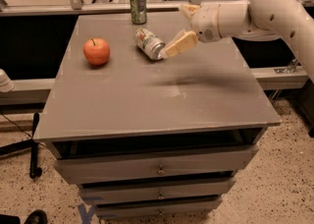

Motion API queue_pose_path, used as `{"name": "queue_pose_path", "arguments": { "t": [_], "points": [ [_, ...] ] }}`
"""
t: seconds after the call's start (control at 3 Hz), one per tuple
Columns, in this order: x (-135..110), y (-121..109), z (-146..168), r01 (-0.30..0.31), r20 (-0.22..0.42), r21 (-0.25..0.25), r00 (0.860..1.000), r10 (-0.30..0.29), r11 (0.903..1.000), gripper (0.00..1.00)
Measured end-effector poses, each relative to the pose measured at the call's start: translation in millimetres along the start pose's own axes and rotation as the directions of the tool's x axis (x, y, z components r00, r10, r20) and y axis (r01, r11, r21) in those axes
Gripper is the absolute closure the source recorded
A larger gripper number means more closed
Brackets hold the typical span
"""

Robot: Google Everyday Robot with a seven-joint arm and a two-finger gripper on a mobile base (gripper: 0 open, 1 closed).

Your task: Knock 7up can over

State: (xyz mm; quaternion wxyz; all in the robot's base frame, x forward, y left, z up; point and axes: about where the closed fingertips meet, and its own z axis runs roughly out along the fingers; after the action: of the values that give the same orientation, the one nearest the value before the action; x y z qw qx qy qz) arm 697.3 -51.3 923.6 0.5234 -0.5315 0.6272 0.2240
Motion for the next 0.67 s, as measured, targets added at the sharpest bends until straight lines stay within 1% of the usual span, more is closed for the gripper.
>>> {"name": "queue_pose_path", "arguments": {
  "t": [0.33,0.67],
  "points": [
    [27,-6,-16,-0.019,-0.014,-0.049,1.0,0.019,0.9986,0.0],
    [45,5,-6,-0.055,-0.025,-0.122,0.998,0.052,0.991,0.0]
  ]
}}
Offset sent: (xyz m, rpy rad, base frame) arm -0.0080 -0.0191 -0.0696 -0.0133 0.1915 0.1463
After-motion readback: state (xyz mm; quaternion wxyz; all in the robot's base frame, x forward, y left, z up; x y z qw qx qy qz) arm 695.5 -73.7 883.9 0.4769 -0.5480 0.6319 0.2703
